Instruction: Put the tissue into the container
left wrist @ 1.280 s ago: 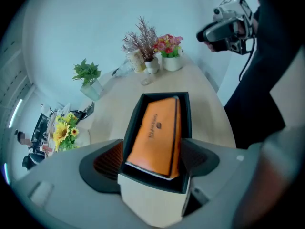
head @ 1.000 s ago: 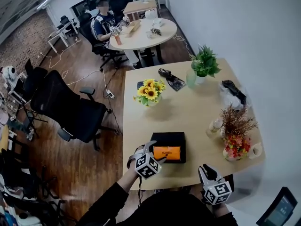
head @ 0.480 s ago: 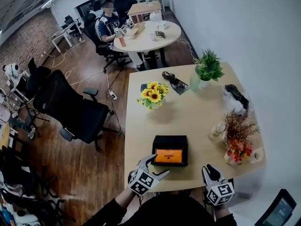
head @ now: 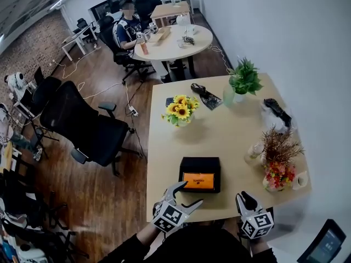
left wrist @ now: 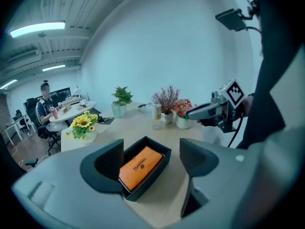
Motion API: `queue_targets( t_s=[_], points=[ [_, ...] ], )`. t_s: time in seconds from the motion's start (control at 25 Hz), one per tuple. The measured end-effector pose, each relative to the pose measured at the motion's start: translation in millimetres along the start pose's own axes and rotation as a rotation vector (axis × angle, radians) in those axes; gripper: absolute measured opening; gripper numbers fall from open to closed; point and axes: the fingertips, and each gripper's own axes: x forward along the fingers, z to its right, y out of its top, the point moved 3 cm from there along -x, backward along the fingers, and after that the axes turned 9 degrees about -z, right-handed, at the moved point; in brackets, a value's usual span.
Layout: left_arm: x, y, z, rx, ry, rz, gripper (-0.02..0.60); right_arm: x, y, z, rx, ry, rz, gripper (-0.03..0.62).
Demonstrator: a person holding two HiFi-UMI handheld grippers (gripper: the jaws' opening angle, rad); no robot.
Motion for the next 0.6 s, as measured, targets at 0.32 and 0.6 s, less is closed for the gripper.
queue_targets(
  t_s=[0.32,0.6],
  points=[
    [-7,2,14,-0.076,-0.008,0.070,0.345,-2,-4,-4,0.000,0.001,-0.010,0.084],
    [-12,-10,12,-0.257,-0.030,0.118,0.343,-2,5,-12,-0.014,0.015,0.017,0.084]
  ],
)
